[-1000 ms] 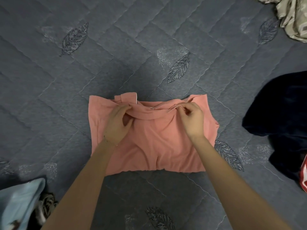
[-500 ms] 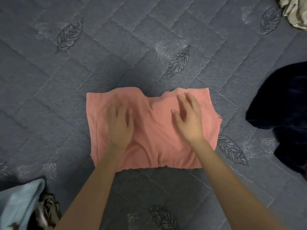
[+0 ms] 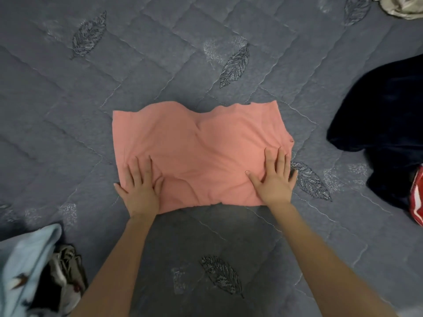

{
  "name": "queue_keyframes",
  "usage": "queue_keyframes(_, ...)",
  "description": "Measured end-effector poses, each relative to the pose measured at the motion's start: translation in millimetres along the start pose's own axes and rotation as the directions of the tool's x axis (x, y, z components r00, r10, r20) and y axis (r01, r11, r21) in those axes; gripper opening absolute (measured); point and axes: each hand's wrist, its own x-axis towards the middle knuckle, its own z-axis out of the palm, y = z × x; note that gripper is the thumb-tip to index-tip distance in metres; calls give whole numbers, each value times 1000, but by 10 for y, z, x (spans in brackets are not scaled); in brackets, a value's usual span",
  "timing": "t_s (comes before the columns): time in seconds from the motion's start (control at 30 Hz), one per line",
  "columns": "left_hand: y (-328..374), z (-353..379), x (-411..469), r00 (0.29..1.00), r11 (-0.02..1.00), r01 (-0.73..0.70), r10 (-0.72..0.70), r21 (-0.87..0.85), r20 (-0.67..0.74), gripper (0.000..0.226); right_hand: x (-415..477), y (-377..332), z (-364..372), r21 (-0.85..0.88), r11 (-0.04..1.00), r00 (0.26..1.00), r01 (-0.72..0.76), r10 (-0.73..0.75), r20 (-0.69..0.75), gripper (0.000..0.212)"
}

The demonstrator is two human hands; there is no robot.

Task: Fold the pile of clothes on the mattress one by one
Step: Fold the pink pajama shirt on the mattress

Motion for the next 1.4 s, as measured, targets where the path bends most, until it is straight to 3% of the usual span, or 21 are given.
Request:
queue_keyframes(0.1, 151, -66, -98, 1000, 1000, 29, -29, -1, 5, 63, -47, -20, -48, 281, 955, 991, -95, 117, -61, 102)
queue_keyframes(0.2, 340, -87, -241, 999, 998, -17, 14, -53, -46, 62, -70, -6, -79, 590, 796, 966, -137, 238, -97, 101)
queue_keyframes(0.27, 383, 4, -363, 995, 992, 50, -59, -118, -75, 64, -73, 58, -130, 707, 674, 951, -213, 308, -8, 82)
queue_keyframes(0.33, 394, 117, -487, 991, 983, 80, -96, -166, -93, 62, -100, 106, -194, 702, 639, 935, -314, 337, 112, 58)
queue_keyframes(0.43, 461, 149, -592, 989, 965, 28, -65, -261, -135, 62, -191, 142, -278, 722, 661, 959, -206, 282, 15, 27)
queue_keyframes(0.5, 587, 101, -651, 979, 935, -91, 22, -343, -201, 62, -294, 141, -331, 760, 638, 964, -125, 258, -59, 14)
queue_keyframes(0.6, 862, 45, -740, 898, 867, -397, 300, -301, -321, 47, -458, 196, -364, 793, 607, 958, -57, 257, -127, 10)
queue_keyframes(0.7, 1169, 84, -776, 829, 812, -559, 542, -165, -138, 57, -525, 319, -387, 817, 576, 936, -26, 302, -183, 5)
queue_keyframes(0.83, 1321, 230, -854, 813, 829, -558, 542, 21, 211, 81, -532, 356, -416, 885, 459, 952, -79, 299, -70, 13)
queue_keyframes(0.9, 1331, 234, -857, 811, 826, -560, 527, 71, 255, 86, -505, 240, -395, 930, 322, 957, -179, 277, 88, 24)
queue_keyframes(0.97, 1345, 197, -848, 829, 845, -534, 529, -25, 183, 86, -458, 87, -396, 951, 209, 957, -230, 229, 181, 36)
queue_keyframes(1.03, 1342, 152, -863, 854, 839, -487, 516, -243, 73, 81, -420, -94, -435, 949, 233, 965, -212, 204, 165, 43)
queue_keyframes(1.1, 1332, 65, -907, 897, 759, -389, 441, -522, -26, 79, -423, -331, -495, 930, 339, 984, -140, 154, 92, 48)
queue_keyframes(1.2, 1280, -209, -935, 947, 410, -102, 320, -907, 38, 87, -445, -756, -560, 913, 407, 999, -26, -11, 33, 57)
queue_keyframes(1.23, 1228, -302, -923, 945, 334, -62, 323, -941, 52, 91, -445, -903, -571, 909, 417, 998, 2, -58, 25, 60)
queue_keyframes(1.27, 1162, -382, -915, 944, 324, -56, 326, -944, 56, 94, -451, -1053, -588, 904, 427, 995, 25, -102, 21, 62)
queue_keyframes(1.33, 1011, -500, -917, 952, 333, -24, 295, -943, 79, 95, -485, -1358, -606, 880, 467, 977, 85, -212, 18, 65)
queue_keyframes(1.4, 853, -563, -918, 977, 371, 72, 159, -926, 140, 91, -559, -1651, -603, 844, 505, 934, 179, -356, 15, 65)
